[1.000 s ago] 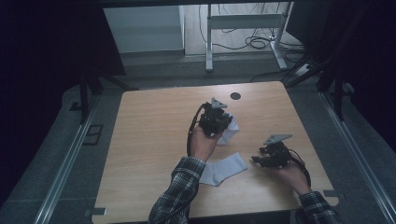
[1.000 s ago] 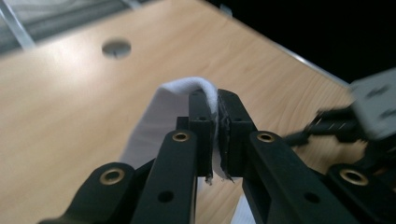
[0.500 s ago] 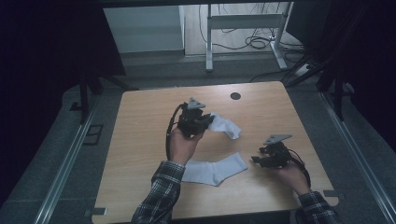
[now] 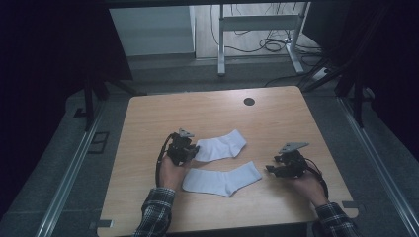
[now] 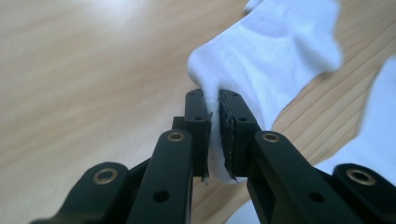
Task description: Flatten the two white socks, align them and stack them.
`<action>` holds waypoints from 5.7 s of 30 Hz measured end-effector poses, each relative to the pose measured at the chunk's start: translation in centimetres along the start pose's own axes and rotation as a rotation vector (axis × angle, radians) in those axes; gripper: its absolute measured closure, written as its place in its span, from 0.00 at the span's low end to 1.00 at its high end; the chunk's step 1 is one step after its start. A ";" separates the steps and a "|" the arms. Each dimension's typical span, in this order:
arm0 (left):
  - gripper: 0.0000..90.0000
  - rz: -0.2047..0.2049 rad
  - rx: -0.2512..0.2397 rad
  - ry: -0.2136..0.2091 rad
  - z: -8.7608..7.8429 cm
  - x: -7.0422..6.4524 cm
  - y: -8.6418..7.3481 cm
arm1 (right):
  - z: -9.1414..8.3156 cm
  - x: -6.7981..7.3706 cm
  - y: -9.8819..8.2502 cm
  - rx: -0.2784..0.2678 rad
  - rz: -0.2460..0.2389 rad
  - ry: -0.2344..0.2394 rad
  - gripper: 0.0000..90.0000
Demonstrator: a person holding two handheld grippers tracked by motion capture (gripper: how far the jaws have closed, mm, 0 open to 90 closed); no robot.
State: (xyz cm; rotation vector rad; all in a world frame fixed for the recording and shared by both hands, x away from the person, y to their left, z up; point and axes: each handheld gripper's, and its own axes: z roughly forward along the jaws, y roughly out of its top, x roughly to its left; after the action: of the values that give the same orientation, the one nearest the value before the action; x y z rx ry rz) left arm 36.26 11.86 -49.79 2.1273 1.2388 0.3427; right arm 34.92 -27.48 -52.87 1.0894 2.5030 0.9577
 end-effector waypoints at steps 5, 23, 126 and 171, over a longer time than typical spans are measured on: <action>0.84 -0.042 0.006 0.007 0.5 1.1 -1.9 | 0.0 0.1 0.0 0.001 -0.001 -0.005 0.46; 0.30 -0.052 -0.056 0.094 1.5 3.0 -4.3 | -0.1 0.2 1.4 -0.020 0.029 0.009 0.51; 0.96 0.032 -0.123 -0.097 -7.6 0.0 -5.4 | -2.4 4.4 8.4 -0.079 -0.054 0.051 0.91; 0.52 0.043 -0.010 -0.023 -2.6 -1.8 -8.9 | 1.4 5.1 2.4 0.053 -0.033 0.063 0.62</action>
State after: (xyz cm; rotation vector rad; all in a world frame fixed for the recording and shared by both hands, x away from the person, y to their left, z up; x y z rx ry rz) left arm 27.93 14.47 -53.39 2.1455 1.1773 0.3410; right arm 33.43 -21.90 -52.19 1.0460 2.6025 0.9356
